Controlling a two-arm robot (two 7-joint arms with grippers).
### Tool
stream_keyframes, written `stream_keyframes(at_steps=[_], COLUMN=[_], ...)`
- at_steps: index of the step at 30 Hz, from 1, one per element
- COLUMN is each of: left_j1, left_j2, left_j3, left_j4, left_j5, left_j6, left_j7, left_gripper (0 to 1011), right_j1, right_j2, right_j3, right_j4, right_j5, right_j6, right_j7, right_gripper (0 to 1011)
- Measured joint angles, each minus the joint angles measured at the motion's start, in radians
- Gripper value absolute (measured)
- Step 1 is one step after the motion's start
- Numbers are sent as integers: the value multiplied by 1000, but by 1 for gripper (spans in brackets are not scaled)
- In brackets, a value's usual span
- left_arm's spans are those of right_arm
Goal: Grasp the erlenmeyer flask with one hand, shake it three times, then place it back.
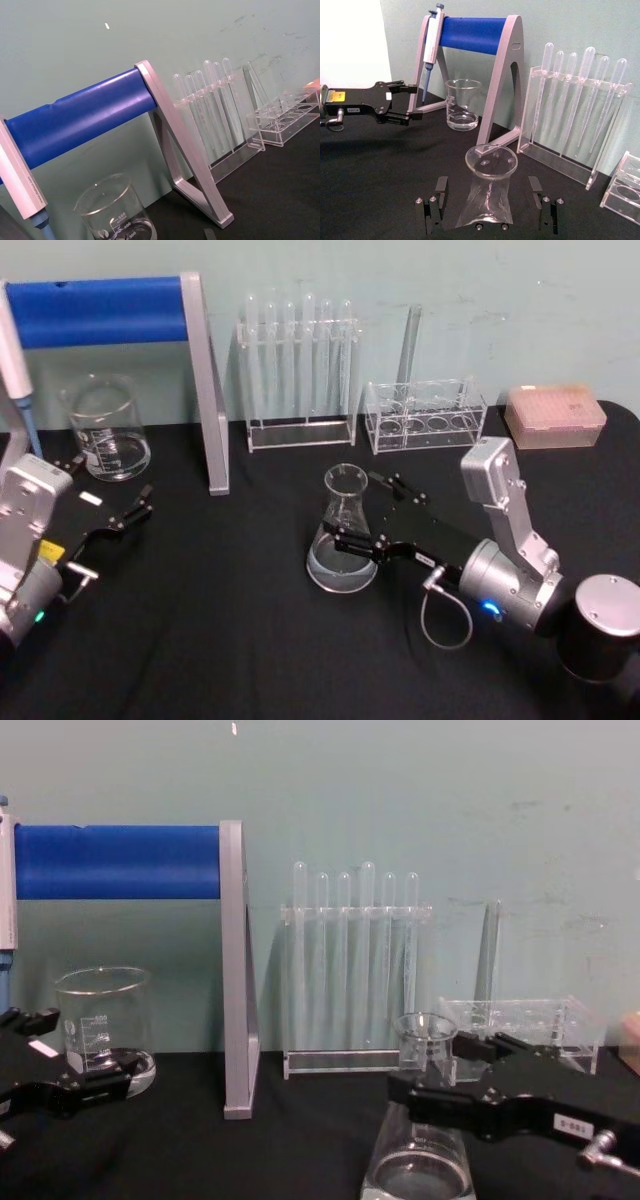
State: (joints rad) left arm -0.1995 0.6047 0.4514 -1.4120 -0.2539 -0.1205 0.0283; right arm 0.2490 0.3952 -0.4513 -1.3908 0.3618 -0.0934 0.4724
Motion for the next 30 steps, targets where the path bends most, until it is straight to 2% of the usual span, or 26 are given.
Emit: stream_keyframes(at_steps=[13,25,30], left_j1=[0,0,0], left_j2=[0,0,0], left_j3=[0,0,0], left_j4=[0,0,0], left_j5=[0,0,0], left_j6=[0,0,0], left_j7=[0,0,0], left_gripper=[1001,1001,1001], right_j1=[36,36,35], right_j2=[-48,-47,-46], right_j3=[9,9,9], right_j4=[53,52,52], right_j5=[-23,-22,-21], right_j6=[-9,-9,-9], right_j7=[11,10,10], right_gripper=[1002,1003,908])
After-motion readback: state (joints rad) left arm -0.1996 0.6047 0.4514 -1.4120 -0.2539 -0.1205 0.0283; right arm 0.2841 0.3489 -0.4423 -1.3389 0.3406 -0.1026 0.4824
